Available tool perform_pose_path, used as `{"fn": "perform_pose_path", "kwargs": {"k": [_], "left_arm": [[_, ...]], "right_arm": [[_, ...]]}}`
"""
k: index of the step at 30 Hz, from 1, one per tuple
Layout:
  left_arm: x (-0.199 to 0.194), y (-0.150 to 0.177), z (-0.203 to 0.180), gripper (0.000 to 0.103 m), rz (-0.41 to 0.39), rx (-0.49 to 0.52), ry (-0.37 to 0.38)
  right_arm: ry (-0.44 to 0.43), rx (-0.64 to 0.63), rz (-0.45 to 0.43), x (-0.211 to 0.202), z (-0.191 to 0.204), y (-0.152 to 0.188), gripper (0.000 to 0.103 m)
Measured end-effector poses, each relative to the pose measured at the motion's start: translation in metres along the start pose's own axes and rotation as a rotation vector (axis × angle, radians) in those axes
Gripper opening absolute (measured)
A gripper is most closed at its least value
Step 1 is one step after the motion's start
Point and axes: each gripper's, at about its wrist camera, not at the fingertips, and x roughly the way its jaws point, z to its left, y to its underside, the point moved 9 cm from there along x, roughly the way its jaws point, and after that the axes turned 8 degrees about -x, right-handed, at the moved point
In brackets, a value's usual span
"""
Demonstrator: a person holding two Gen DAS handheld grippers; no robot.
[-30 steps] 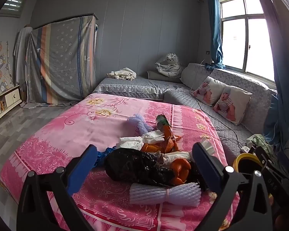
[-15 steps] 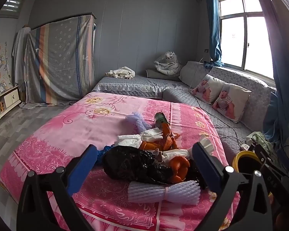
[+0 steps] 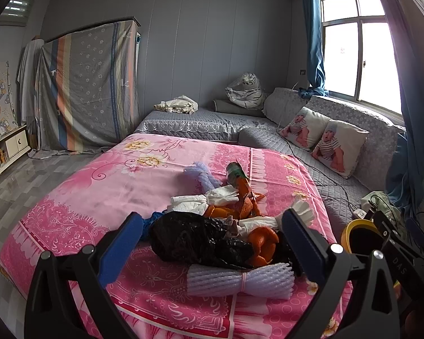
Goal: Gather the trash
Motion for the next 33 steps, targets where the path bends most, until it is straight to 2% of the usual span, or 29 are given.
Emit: {"fn": "perform_pose_path", "kwargs": {"k": [33], "left_arm": [[0.001,0.0023,-0.0007,0.095,0.008,0.002,0.003]], "right_arm": [[0.0,0.022,0.02,0.0024,-0.0049,0.0029,0.095]]}}
